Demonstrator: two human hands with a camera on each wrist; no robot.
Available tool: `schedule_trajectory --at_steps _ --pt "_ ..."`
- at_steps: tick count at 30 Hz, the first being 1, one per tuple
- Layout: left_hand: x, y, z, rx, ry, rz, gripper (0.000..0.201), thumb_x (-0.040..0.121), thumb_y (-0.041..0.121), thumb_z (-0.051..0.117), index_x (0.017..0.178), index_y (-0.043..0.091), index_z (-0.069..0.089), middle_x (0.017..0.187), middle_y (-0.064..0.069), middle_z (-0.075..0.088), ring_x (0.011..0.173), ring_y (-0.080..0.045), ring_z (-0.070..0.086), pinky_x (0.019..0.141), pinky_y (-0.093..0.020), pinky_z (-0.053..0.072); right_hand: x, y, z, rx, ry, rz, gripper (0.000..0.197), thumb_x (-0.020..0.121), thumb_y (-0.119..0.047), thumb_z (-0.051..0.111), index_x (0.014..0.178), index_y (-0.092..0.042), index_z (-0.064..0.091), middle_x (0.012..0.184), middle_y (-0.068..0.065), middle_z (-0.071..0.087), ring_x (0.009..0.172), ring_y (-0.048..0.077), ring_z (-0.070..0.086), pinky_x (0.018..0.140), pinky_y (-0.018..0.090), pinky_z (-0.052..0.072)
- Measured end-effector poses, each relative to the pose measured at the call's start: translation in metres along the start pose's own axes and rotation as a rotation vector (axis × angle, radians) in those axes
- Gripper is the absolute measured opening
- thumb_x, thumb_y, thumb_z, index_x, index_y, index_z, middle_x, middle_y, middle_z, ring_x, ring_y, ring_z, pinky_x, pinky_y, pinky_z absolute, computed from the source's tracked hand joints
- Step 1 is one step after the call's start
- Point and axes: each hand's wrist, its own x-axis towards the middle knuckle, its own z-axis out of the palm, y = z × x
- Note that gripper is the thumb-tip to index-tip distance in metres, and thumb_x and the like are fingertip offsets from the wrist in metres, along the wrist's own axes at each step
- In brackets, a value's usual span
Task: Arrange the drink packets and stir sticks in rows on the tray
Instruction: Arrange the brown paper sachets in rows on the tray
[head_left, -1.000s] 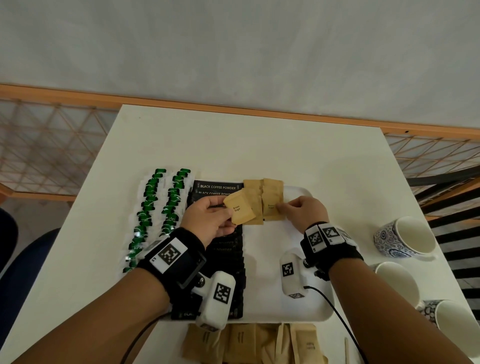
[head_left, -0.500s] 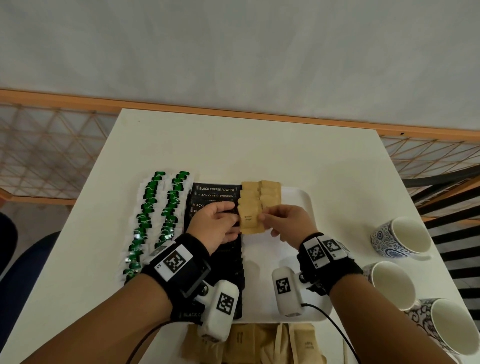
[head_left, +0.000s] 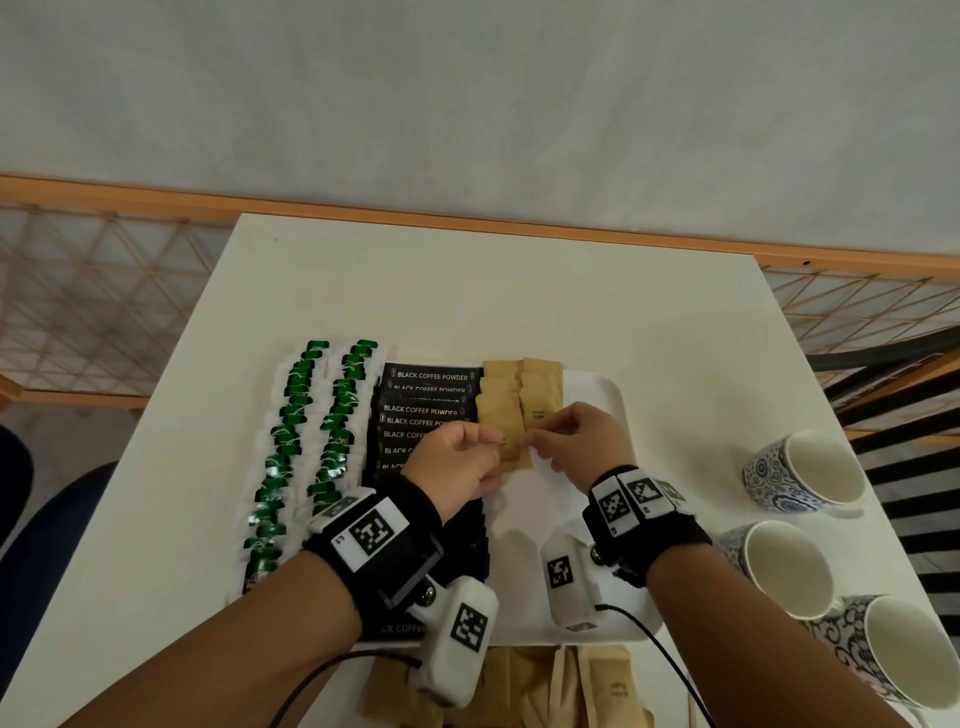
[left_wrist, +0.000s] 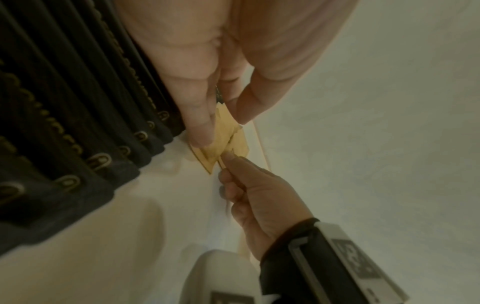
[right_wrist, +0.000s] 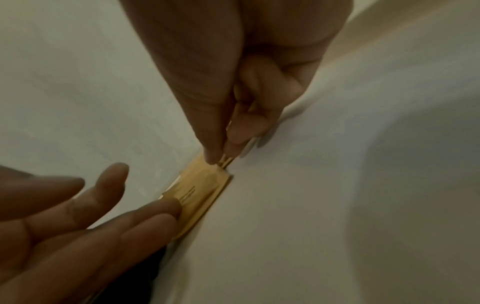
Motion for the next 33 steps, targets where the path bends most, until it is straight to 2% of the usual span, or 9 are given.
schedule_trajectory --at_steps 3,8,13,19,22,24,26,31,33 --pt "0.001 -0.001 0.001 -0.001 0.006 -0.011 0.014 0.090 0.001 0.056 0.093 0.013 0.062 0.108 -0.013 0.064 0.103 -0.026 0.065 0.087 -0.034 0.055 0.004 0.005 -0.002 0.005 0.038 -0.013 0.017 0.077 -0.025 0.075 0.083 -0.023 0.059 0.073 -0.003 0.069 0.063 0.012 0.064 0.064 0.028 0.052" --pt "0.004 0.000 0.003 0.000 0.023 0.005 0.015 0.090 0.001 0.056 0.091 0.015 0.062 0.098 -0.006 0.063 0.090 -0.016 0.064 0.081 -0.027 0.055 0.010 0.006 0.000 0.060 0.043 -0.023 0.019 0.078 -0.020 0.072 0.089 -0.028 0.058 0.073 -0.003 0.067 0.069 0.014 0.067 0.073 0.033 0.055" --pt "0.007 0.002 0.005 -0.015 0.038 0.014 0.014 0.090 0.001 0.057 0.090 0.015 0.061 0.094 -0.003 0.061 0.085 -0.012 0.062 0.079 -0.025 0.055 0.011 0.005 0.002 0.087 0.043 -0.025 0.020 0.079 -0.022 0.073 0.089 -0.028 0.057 0.078 -0.001 0.068 0.071 0.014 0.066 0.071 0.029 0.053" --pt "0.009 0.004 0.007 0.009 0.057 0.018 0.015 0.089 0.002 0.058 0.089 0.016 0.062 0.096 -0.005 0.062 0.090 -0.016 0.062 0.085 -0.029 0.054 0.012 0.004 0.003 0.087 0.043 -0.020 0.018 0.079 -0.022 0.073 0.087 -0.026 0.058 0.082 0.003 0.070 0.074 0.018 0.067 0.070 0.030 0.053" --pt "0.006 0.005 0.006 0.015 0.046 0.016 0.014 0.089 0.003 0.059 0.091 0.016 0.062 0.102 -0.007 0.064 0.097 -0.019 0.064 0.087 -0.031 0.054 0.006 0.002 0.000 0.091 0.033 -0.019 0.017 0.080 -0.026 0.073 0.089 -0.026 0.058 0.079 -0.001 0.069 0.070 0.012 0.065 0.067 0.029 0.051" --pt "0.000 0.005 0.005 0.017 0.036 0.017 0.013 0.088 0.003 0.059 0.092 0.015 0.062 0.106 -0.011 0.065 0.100 -0.023 0.065 0.089 -0.036 0.054 -0.006 0.000 -0.004 0.096 0.029 -0.029 0.015 0.082 -0.025 0.070 0.091 -0.026 0.058 0.076 -0.003 0.067 0.065 0.008 0.063 0.062 0.026 0.048" --pt "-0.012 0.006 0.004 0.011 0.010 0.022 0.013 0.089 0.001 0.058 0.093 0.013 0.062 0.104 -0.013 0.066 0.093 -0.025 0.067 0.087 -0.038 0.055 -0.023 0.000 -0.010 0.103 0.018 -0.051 0.013 0.083 -0.021 0.068 0.092 -0.025 0.060 0.075 -0.001 0.065 0.063 0.006 0.062 0.060 0.023 0.047" --pt "-0.057 -0.004 -0.005 0.167 -0.100 0.024 0.014 0.089 0.003 0.060 0.096 0.015 0.059 0.099 -0.011 0.064 0.080 -0.018 0.063 0.070 -0.026 0.056 -0.086 0.020 -0.021 -0.038 -0.028 -0.095 0.015 0.084 -0.020 0.065 0.084 -0.035 0.063 0.080 -0.002 0.066 0.070 0.012 0.063 0.060 0.023 0.049" --pt "-0.077 -0.018 -0.015 0.318 -0.193 0.023 0.017 0.087 0.003 0.063 0.096 0.017 0.059 0.096 -0.009 0.063 0.078 -0.016 0.061 0.067 -0.025 0.055 -0.117 0.035 -0.028 -0.164 -0.062 -0.135 0.019 0.084 -0.021 0.065 0.081 -0.039 0.064 0.080 -0.007 0.065 0.070 0.008 0.060 0.063 0.019 0.047"
